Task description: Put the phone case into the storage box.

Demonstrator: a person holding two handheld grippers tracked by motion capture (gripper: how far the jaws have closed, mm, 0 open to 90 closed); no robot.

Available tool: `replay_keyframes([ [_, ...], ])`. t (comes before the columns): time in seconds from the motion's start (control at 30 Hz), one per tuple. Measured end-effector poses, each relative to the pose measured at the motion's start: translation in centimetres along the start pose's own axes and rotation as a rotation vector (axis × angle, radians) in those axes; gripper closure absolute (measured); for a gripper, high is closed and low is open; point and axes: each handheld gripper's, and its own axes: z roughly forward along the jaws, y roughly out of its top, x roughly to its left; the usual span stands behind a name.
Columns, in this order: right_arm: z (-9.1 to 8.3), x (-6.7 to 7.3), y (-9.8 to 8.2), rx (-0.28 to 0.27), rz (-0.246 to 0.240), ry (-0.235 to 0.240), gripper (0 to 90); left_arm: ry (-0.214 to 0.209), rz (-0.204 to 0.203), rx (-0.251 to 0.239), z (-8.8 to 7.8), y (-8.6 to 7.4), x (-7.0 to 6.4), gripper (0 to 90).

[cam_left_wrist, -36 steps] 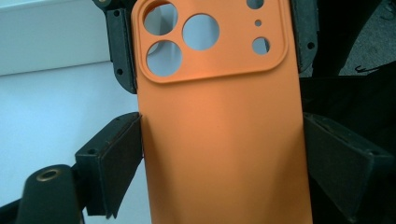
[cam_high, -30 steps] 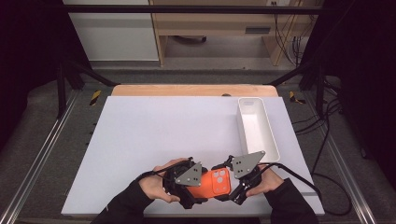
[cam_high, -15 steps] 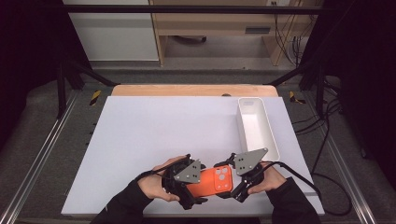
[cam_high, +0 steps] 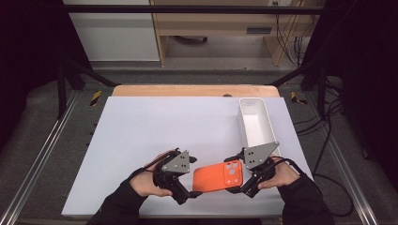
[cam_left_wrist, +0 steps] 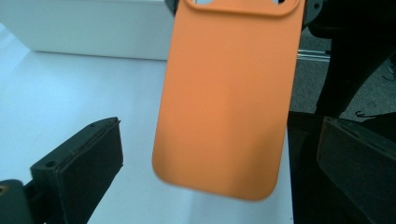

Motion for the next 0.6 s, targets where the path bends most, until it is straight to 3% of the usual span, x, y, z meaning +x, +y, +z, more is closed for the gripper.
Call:
replay_keyframes([
  [0.33,-1.4,-0.2,1.0,0.063,0.000,-0.005,16.4,0.009,-0.040,0.018,-0.3,-1.1,0.6,0.0],
  [0.6,-1.9,-0.5,2.7,0.147,-0.013,0.007,16.4,0.014,-0.069,0.043,-0.2,-1.6,0.9,0.0],
])
